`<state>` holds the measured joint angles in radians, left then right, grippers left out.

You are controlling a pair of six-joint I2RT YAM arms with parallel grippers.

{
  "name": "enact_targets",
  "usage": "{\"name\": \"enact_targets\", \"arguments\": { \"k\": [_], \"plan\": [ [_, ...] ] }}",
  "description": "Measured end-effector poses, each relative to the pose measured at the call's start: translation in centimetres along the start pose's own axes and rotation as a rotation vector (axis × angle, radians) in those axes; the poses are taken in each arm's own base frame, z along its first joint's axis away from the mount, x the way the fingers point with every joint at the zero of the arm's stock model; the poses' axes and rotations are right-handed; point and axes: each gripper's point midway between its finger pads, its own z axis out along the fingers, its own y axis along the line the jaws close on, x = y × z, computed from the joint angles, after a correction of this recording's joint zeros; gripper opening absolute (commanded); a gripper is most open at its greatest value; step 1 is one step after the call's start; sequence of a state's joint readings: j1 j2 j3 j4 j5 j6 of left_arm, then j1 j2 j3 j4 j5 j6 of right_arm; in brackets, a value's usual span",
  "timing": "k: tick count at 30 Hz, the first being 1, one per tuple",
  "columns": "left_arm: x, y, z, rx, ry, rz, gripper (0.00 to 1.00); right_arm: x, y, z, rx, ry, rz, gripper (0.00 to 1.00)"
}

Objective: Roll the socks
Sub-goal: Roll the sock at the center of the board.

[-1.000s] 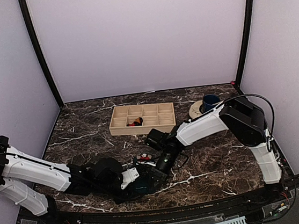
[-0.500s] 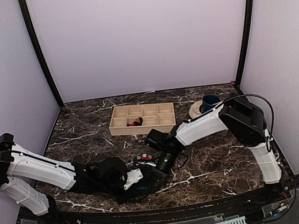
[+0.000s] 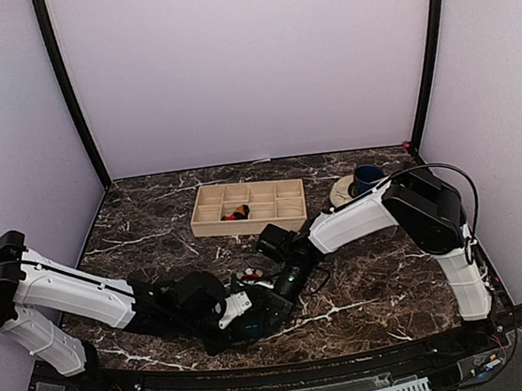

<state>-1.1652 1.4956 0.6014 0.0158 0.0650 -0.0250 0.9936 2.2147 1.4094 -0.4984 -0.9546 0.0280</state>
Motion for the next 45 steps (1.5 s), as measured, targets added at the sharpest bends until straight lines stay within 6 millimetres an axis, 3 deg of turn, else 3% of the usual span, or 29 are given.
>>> {"name": "enact_targets", "arguments": {
  "k": [6,29,35,45],
  "plan": [
    [-0.1,-0.3,0.2,0.023,0.008,-0.055,0.12,0.1,0.0,-0.4,-0.038,-0.032,0.019,0.19],
    [0.5,0.0,-0.4,0.214,0.011,-0.278,0.12,0.4,-0.3,-2.3,-0.072,-0.162,0.043,0.23],
    [0.5,-0.9,-0.3,0.282,0.028,-0.305,0.12,1.1,-0.4,-3.6,-0.029,-0.226,0.048,0.22],
    [0.5,-0.8,-0.3,0.364,0.07,-0.399,0.12,0.5,-0.6,-6.0,0.145,-0.349,-0.049,0.21]
  ]
}}
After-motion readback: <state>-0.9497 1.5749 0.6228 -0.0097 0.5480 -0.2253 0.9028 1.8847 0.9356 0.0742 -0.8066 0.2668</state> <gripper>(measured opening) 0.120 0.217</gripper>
